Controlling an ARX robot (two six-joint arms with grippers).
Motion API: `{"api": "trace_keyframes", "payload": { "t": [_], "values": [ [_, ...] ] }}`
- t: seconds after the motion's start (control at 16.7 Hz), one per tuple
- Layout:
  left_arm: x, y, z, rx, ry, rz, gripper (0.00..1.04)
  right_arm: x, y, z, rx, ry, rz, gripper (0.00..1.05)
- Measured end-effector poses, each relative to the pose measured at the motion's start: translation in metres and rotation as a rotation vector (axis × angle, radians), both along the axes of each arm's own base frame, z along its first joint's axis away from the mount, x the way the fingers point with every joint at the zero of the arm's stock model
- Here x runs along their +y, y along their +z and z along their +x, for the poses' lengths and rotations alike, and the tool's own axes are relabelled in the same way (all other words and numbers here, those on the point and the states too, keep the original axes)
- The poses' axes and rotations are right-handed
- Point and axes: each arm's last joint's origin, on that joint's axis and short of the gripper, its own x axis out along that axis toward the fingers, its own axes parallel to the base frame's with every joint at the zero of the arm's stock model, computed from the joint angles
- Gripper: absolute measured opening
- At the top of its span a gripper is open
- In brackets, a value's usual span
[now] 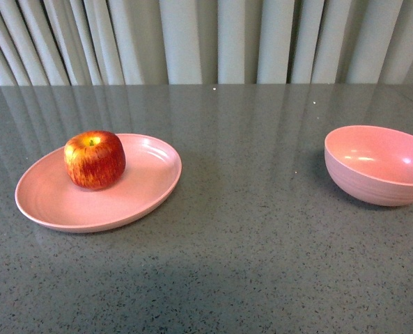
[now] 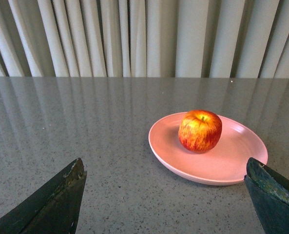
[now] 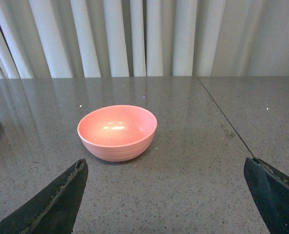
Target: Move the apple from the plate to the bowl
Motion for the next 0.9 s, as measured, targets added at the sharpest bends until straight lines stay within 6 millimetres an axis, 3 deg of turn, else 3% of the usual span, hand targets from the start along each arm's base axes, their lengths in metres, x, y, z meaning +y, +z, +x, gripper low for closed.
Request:
{"api": "trace_keyframes", "payload": {
  "t": [0.42,0.54,0.6,0.72,0.9],
  "values": [
    [0.000,0.000,0.000,0.000,0.000,0.000,0.98,0.000,0.000,0.000,0.000,0.000,0.000,0.98],
    [0.000,0.000,0.000,0.000,0.000,0.000,0.98,-0.002,-0.001,0.006,0.161,-0.003,0.102,0.98],
    [0.000,0.000,0.000,0.000,0.000,0.000,0.98,-0.003,0.008,0.011,0.141,-0.006,0.133,0.98],
    [0.000,0.000,0.000,0.000,0.000,0.000,0.98,-0.006,0.051,0.030,0.023,0.027,0.144,0.98],
    [0.000,0.000,0.000,0.000,0.000,0.000,0.98,-0.005,0.094,0.084,0.046,0.078,0.128,0.98]
  ]
}}
